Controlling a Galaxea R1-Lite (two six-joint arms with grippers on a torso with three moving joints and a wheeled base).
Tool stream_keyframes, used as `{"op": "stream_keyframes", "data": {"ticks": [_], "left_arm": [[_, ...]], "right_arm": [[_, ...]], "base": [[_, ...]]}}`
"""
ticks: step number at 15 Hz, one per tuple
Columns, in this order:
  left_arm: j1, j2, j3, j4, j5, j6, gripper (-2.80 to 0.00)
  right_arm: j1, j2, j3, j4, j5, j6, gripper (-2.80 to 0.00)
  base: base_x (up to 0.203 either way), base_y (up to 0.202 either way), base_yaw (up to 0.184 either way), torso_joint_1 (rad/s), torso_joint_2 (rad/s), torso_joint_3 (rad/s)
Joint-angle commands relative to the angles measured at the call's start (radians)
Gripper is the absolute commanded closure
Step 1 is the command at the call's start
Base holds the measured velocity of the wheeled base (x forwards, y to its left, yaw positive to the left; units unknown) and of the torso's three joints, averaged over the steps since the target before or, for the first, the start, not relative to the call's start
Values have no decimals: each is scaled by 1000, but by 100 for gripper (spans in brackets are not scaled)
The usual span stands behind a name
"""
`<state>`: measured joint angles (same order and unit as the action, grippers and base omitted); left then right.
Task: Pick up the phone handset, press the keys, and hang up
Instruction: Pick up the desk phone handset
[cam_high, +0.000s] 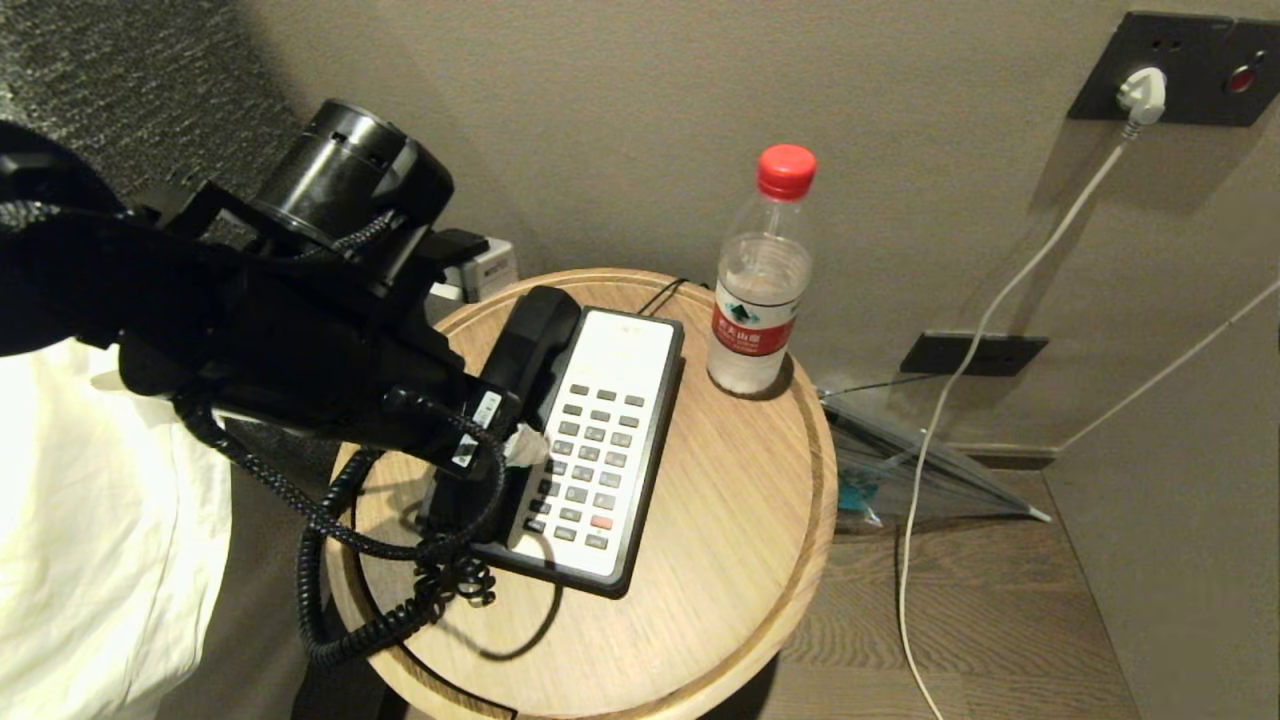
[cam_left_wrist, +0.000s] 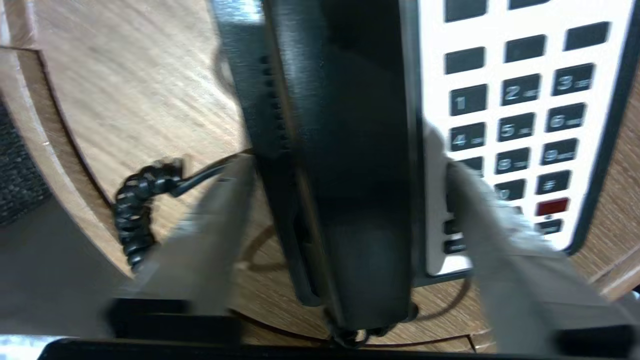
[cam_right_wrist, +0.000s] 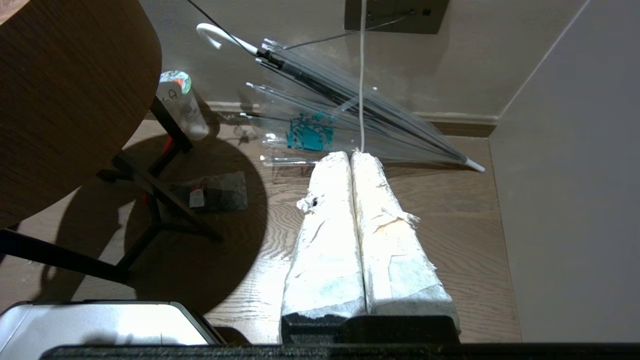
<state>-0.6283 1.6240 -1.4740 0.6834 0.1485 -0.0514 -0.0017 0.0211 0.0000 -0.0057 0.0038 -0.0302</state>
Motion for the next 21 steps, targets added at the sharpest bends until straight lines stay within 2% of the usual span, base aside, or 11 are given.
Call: {"op": "stream_keyframes", "data": {"ticks": [1,11,21], "left_arm": [[-1,-4,0,4,0,-2,0],[-1,-20,1,4,-3,-4,0],[-4,-154,0,8,-6,-31,0]], "right_arm": [[0,0,2,0,-1,0,0],[0,0,2,0,0,0,0],[-1,-1,2,0,-1,0,0]], "base": [[0,0,0,0,0,0],[0,0,0,0,0,0],[0,0,0,0,0,0]]}}
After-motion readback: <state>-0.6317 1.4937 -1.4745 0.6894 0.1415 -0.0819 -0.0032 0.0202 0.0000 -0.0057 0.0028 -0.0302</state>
